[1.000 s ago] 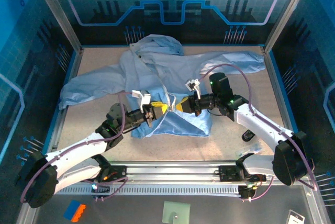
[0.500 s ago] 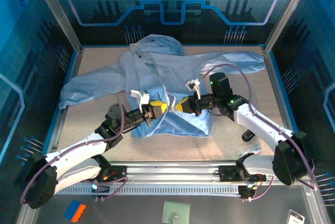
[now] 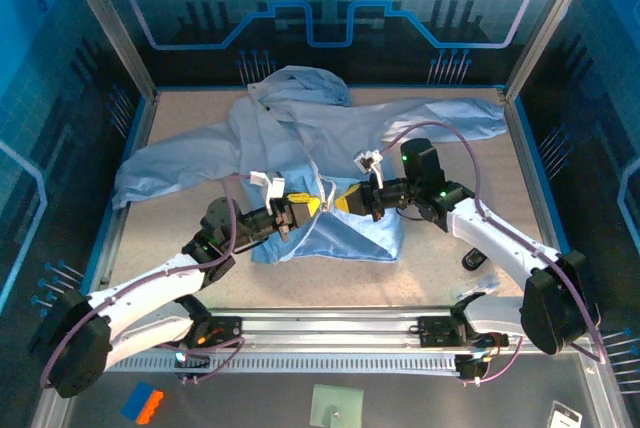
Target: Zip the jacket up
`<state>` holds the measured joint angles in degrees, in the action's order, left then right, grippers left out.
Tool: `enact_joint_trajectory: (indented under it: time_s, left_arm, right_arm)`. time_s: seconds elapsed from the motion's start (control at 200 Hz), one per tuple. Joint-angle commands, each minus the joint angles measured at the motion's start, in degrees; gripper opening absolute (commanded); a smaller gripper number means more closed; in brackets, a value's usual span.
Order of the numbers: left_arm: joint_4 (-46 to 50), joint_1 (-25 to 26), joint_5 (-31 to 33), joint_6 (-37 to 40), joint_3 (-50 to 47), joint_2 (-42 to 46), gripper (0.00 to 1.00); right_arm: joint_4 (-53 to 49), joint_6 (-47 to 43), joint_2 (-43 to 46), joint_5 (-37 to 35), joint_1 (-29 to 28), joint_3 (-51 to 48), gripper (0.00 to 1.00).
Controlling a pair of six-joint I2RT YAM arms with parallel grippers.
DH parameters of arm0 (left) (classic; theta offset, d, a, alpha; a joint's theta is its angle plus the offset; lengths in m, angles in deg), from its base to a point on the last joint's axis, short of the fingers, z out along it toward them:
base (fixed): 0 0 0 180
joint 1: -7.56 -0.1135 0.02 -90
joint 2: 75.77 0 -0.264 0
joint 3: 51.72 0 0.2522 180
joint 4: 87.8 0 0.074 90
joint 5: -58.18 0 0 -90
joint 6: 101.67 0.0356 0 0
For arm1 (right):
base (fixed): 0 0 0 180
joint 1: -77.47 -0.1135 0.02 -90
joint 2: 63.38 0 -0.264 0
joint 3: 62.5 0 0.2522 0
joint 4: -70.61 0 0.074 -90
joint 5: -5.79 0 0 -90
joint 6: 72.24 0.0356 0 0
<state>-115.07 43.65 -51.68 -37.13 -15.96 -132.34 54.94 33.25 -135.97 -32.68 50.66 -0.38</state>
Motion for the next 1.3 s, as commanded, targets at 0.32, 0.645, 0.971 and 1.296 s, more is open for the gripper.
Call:
enact_joint_trajectory:
  time_s: [0.32,0.645,0.971,1.296]
  left_arm:
    - [-3.5,-0.3,-1.8,-0.5,-1.0,0.5,0.0]
    - [-1.9,-1.1,-0.2,1.1,0.5,1.5,0.0]
    - [-3.8,-1.7,-0.7,0.3,1.1,-0.7,0.0]
    - [-4.1,-1.8,-1.1,-0.2,0.5,0.4,0.0]
  right_arm:
    - [1.9,0.1,0.1,2.3,0.6,0.4,0.0]
    - [0.7,-1.0,0.1,3.0,0.6,0.6,0.0]
    - [0.9,-1.1,-0.2,3.5,0.6,0.8,0.0]
    - [1.8,-0.5,-0.5,3.1,0.6,0.8,0.0]
